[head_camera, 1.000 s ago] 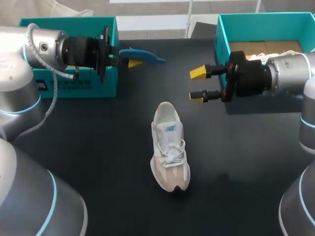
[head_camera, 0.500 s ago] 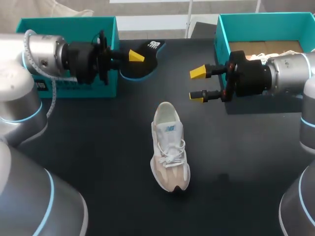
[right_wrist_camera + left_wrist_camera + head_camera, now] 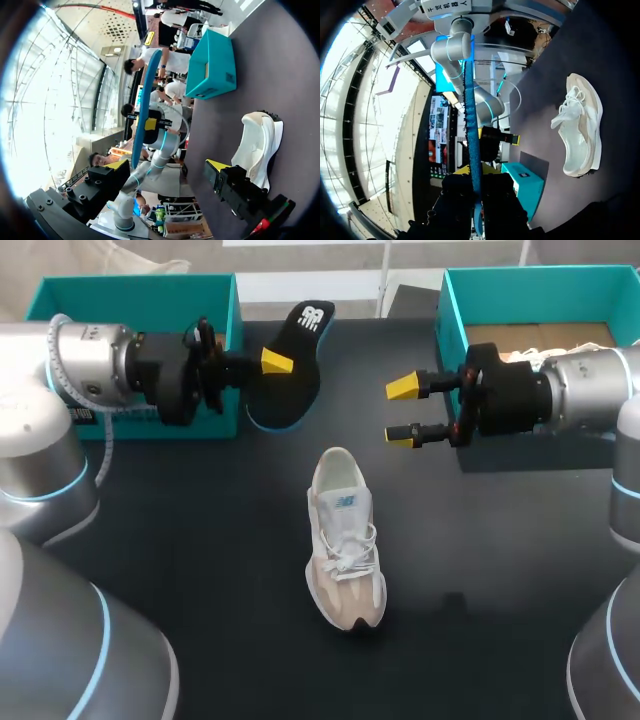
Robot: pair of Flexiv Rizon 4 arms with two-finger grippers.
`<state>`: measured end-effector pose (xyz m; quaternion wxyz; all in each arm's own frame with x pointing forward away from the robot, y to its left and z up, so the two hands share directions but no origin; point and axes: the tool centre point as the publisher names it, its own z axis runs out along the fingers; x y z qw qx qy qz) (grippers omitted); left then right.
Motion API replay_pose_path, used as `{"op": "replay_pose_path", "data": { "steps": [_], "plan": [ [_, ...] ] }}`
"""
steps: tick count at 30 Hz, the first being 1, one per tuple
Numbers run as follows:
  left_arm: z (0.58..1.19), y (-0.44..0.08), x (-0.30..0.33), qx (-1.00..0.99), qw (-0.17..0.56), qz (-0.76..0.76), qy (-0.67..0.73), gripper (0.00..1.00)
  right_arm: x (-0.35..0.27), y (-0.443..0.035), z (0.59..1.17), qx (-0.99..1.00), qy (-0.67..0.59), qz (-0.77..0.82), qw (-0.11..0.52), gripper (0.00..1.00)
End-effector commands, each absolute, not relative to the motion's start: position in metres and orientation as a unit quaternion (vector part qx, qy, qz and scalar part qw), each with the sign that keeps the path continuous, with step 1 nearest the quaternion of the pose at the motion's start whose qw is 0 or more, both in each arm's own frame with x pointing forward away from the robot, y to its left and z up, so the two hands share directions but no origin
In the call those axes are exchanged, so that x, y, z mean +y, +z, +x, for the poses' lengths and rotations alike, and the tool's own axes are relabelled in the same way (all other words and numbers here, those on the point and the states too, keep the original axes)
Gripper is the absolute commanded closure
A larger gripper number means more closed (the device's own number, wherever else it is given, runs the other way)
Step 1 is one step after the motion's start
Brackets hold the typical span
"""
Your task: Take the shoe out of the shoebox, open the shoe tongue, remove and reinsert the insole, then place the shoe into the shoebox
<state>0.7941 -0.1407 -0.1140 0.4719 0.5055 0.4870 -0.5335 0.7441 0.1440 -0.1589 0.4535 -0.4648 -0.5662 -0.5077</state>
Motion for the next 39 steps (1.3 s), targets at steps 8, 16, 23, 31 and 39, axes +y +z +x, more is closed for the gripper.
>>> {"op": "replay_pose_path", "data": {
  "steps": [8,16,23,31,39],
  "plan": [
    [0.795,-0.14,-0.154,0.464,0.523,0.502,-0.51,1.0,0.166,-0.162,0.748,-0.563,-0.484,-0.477,0.471,0.0],
    [0.796,-0.156,-0.17,0.442,0.557,0.511,-0.482,1.0,0.187,-0.158,0.75,-0.578,-0.483,-0.464,0.466,0.01],
    [0.803,-0.161,-0.185,0.447,0.574,0.5,-0.471,1.0,0.2,-0.157,0.75,-0.583,-0.487,-0.454,0.466,0.37],
    [0.805,-0.162,-0.197,0.447,0.582,0.495,-0.466,1.0,0.21,-0.162,0.749,-0.58,-0.493,-0.447,0.47,0.51],
    [0.803,-0.163,-0.202,0.448,0.596,0.48,-0.462,1.0,0.214,-0.163,0.752,-0.579,-0.498,-0.444,0.468,0.62]
  ]
}}
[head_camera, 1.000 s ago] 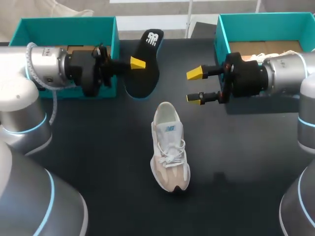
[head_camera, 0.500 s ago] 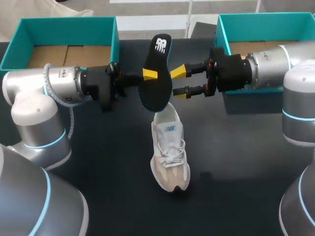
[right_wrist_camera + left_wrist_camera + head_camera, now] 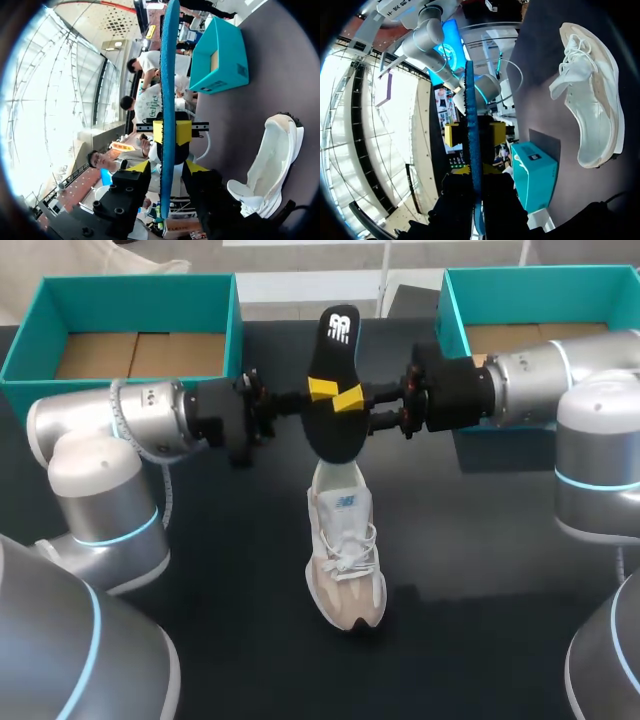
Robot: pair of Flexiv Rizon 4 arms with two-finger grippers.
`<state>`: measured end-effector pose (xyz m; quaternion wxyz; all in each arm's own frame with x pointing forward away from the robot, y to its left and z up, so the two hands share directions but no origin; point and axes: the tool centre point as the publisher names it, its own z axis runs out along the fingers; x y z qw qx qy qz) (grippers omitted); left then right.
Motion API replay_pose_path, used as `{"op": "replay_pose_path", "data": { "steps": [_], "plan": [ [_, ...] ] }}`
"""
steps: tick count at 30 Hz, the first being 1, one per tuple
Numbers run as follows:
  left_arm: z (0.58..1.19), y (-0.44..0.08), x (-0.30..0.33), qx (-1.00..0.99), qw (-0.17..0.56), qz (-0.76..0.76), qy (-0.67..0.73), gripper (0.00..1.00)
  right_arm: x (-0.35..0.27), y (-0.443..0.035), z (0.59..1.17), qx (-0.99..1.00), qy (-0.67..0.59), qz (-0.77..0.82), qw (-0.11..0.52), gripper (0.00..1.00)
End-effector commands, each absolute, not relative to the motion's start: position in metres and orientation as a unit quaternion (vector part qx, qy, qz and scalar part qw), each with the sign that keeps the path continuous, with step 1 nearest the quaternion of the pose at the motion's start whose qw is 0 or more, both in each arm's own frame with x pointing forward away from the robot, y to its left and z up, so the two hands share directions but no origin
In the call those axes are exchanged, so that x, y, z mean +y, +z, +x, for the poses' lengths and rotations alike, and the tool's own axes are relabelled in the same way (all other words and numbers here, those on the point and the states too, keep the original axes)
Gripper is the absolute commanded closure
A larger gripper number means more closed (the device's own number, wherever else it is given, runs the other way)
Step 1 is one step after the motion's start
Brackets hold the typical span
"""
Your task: Take the shoe out of the shoebox, open the shoe tongue, remove and reinsert the insole, then place the shoe into the shoebox
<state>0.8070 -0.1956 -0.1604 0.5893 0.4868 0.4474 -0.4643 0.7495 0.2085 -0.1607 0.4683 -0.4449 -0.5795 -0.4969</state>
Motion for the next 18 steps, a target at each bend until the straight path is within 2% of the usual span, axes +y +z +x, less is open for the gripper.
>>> {"op": "replay_pose_path", "data": {
  "steps": [1,5,9,18],
  "plan": [
    [0.8023,-0.1626,-0.202,0.448,0.596,0.479,-0.463,1.0,0.2148,-0.1632,0.7525,-0.579,-0.499,-0.444,0.468,0.62],
    [0.7997,-0.163,-0.2022,0.448,0.596,0.478,-0.465,1.0,0.2166,-0.1651,0.7545,-0.578,-0.504,-0.441,0.466,0.64],
    [0.7979,-0.1628,-0.2002,0.448,0.601,0.472,-0.463,1.0,0.2171,-0.1665,0.7553,-0.577,-0.506,-0.441,0.465,0.71],
    [0.7969,-0.1606,-0.2003,0.447,0.61,0.464,-0.462,1.0,0.2186,-0.1691,0.754,-0.573,-0.513,-0.441,0.463,0.78]
  ]
}}
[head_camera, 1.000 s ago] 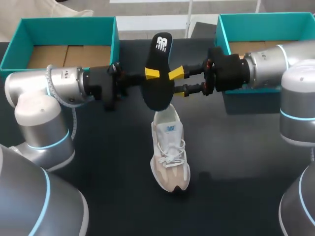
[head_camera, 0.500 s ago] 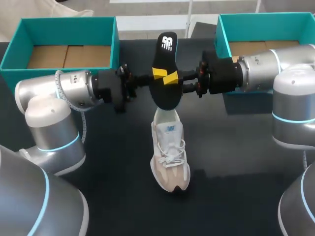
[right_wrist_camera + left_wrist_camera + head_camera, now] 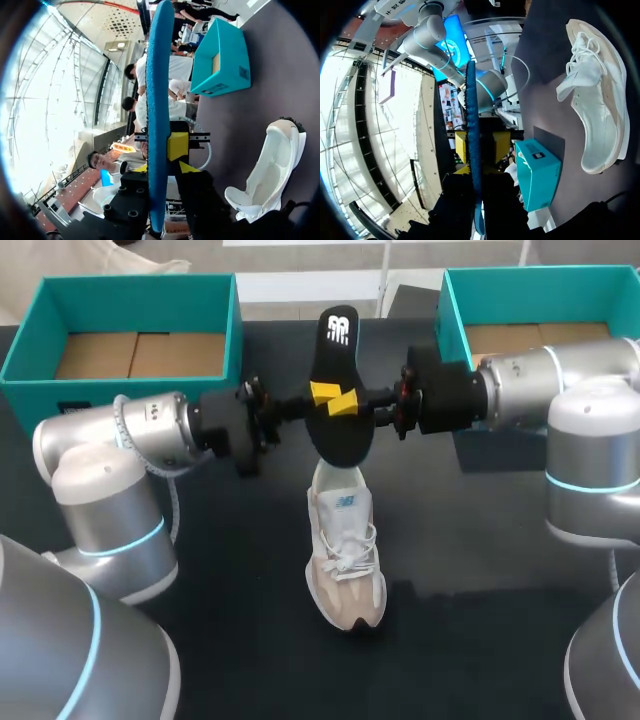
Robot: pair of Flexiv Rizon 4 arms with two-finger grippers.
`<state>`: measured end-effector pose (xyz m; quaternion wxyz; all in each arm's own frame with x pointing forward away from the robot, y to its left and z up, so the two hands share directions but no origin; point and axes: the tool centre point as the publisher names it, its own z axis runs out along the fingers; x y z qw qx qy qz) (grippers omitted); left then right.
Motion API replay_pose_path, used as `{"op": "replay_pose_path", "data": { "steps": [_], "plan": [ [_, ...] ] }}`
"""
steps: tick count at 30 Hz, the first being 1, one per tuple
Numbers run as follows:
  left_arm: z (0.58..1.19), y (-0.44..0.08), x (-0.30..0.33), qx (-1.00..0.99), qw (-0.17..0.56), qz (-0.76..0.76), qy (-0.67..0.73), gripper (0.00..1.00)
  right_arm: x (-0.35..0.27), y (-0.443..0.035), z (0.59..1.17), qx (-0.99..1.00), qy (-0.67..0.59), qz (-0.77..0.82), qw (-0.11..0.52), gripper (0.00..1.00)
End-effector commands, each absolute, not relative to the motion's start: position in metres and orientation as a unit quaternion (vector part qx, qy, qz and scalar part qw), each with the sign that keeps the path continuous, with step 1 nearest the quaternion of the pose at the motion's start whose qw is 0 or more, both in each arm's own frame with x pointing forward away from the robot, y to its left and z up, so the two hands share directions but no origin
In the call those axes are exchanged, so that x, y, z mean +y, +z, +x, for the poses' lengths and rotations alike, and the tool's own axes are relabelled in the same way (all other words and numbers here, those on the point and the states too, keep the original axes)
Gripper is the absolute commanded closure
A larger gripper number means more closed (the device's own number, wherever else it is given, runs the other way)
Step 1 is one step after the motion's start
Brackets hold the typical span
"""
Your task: Take the shoe out of the shoebox, open the shoe tongue, remove and reinsert the insole, then place the shoe into the shoebox
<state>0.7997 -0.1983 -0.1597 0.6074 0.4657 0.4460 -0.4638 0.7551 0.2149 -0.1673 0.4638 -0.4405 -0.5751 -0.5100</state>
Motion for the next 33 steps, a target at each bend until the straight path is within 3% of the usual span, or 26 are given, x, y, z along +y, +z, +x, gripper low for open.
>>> {"op": "replay_pose_path", "data": {
  "steps": [1,6,8,13,14,15,16,17,18,23,33],
  "plan": [
    [0.797,-0.161,-0.2,0.447,0.609,0.463,-0.463,1.0,0.219,-0.169,0.754,-0.573,-0.513,-0.442,0.462,0.79],
    [0.796,-0.161,-0.201,0.448,0.61,0.461,-0.464,1.0,0.219,-0.169,0.754,-0.572,-0.515,-0.442,0.461,0.87],
    [0.795,-0.162,-0.2,0.45,0.61,0.458,-0.464,1.0,0.219,-0.169,0.754,-0.573,-0.515,-0.441,0.461,1.0],
    [0.796,-0.164,-0.197,0.46,0.609,0.448,-0.465,1.0,0.218,-0.168,0.755,-0.575,-0.515,-0.439,0.461,1.0],
    [0.797,-0.164,-0.197,0.462,0.609,0.447,-0.465,0.75,0.218,-0.168,0.756,-0.575,-0.515,-0.438,0.461,1.0],
    [0.797,-0.164,-0.196,0.462,0.607,0.448,-0.466,0.38,0.218,-0.168,0.757,-0.576,-0.514,-0.438,0.461,1.0],
    [0.797,-0.163,-0.195,0.462,0.606,0.449,-0.466,0.17,0.217,-0.167,0.757,-0.577,-0.513,-0.438,0.461,1.0],
    [0.798,-0.162,-0.194,0.463,0.606,0.45,-0.465,0.04,0.216,-0.167,0.758,-0.578,-0.509,-0.438,0.463,1.0],
    [0.798,-0.16,-0.192,0.465,0.605,0.449,-0.466,0.0,0.216,-0.167,0.759,-0.579,-0.508,-0.438,0.464,1.0],
    [0.799,-0.149,-0.175,0.496,0.56,0.456,-0.482,0.0,0.208,-0.17,0.764,-0.585,-0.504,-0.438,0.46,1.0],
    [0.805,-0.145,-0.124,0.637,0.378,0.413,-0.53,0.0,0.185,-0.185,0.775,-0.625,-0.537,-0.416,0.385,1.0]
  ]
}}
